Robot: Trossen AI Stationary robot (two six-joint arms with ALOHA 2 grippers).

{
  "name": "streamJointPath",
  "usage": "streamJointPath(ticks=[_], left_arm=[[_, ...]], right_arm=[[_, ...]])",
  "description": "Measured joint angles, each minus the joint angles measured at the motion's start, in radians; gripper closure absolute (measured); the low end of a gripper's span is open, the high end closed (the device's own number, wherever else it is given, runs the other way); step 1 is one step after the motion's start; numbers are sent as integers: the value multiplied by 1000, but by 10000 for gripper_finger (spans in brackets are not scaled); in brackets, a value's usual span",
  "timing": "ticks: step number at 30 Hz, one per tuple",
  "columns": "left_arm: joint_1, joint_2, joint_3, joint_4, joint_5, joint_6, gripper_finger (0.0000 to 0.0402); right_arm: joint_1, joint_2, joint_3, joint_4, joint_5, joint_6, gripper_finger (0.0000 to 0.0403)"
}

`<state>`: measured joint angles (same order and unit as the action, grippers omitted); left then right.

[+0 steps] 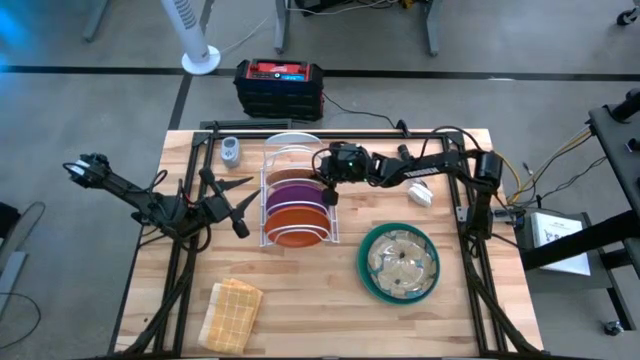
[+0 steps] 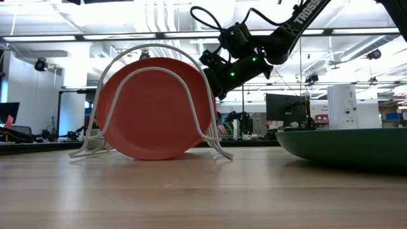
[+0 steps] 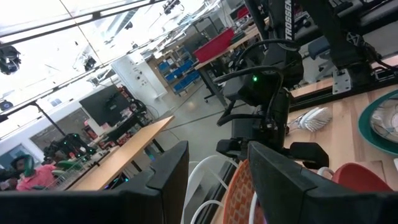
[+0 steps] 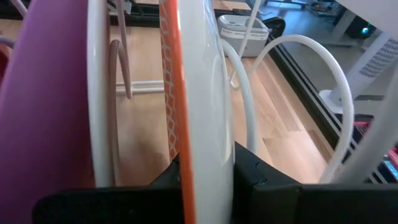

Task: Sort dishes
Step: Put the orange/white plate into the dish rack

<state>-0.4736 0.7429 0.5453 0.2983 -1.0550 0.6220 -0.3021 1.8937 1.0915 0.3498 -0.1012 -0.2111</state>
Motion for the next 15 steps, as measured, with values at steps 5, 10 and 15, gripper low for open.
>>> streamJointPath(ticks=[5,10,15], left_arm=[[0,0,0,0,0,-4,246],[1,2,0,0,0,-4,246],[4,2,0,0,0,-4,246]], right_arm=[[0,30,22,14,-13,-3,380],[0,46,45,12,-13,-7,380],[0,47,51,6,-13,-10,380]])
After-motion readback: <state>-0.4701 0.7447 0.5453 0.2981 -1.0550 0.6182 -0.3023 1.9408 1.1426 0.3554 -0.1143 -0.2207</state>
